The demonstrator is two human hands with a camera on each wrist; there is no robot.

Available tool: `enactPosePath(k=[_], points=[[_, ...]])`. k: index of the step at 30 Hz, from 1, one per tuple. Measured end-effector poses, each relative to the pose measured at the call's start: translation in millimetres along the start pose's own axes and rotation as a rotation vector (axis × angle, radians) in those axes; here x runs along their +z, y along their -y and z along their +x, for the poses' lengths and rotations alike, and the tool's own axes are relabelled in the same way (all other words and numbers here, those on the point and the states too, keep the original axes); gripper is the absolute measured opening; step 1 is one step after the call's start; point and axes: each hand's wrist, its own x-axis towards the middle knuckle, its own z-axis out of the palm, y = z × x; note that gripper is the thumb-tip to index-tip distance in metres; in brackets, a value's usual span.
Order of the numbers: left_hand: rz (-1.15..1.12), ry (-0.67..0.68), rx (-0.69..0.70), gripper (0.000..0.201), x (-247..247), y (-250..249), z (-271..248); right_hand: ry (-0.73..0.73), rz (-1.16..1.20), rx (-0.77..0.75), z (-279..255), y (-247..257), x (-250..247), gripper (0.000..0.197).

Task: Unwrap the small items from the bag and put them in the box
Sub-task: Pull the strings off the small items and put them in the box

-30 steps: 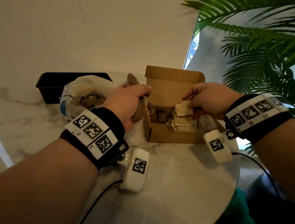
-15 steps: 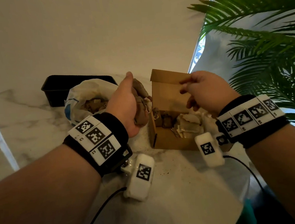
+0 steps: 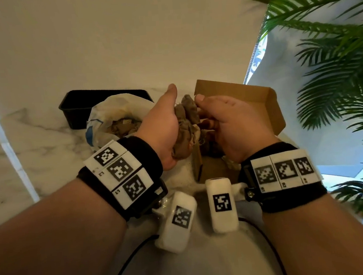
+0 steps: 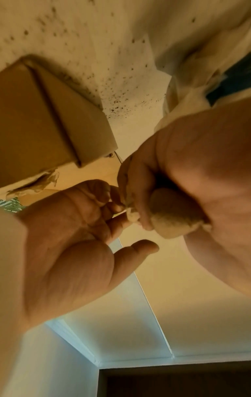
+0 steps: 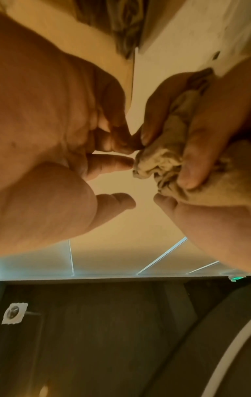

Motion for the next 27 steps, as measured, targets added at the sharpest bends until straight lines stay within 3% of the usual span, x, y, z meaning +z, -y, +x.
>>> enactPosePath(k=[6, 12, 16, 22, 27], points=[[0.076, 0.122, -0.006, 0.07, 8.1, 1.8, -8.5, 0.009, -0.051, -0.035, -4.9, -4.0, -5.1, 0.027], [0.173, 0.034, 0.021, 0.065, 3.4, 4.0, -7.2, -0.001, -0.012, -0.012, -4.8, -5.4, -7.7, 0.03], [0.138, 0.054, 0.038, 0.046, 7.2, 4.9, -9.1, -0.003, -0.013, -0.032, -4.1, -6.7, -8.3, 0.011], [0.251, -0.192, 0.099, 0.023, -2.7, 5.1, 3.9, -0.167, 0.196, -0.025, 3.1, -2.3, -19.9, 0.009], [0.237, -0.229, 0.127, 0.019, -4.5, -1.3, 4.9, -0.133, 0.384, 0.033, 4.4, -1.5, -18.6, 0.018]])
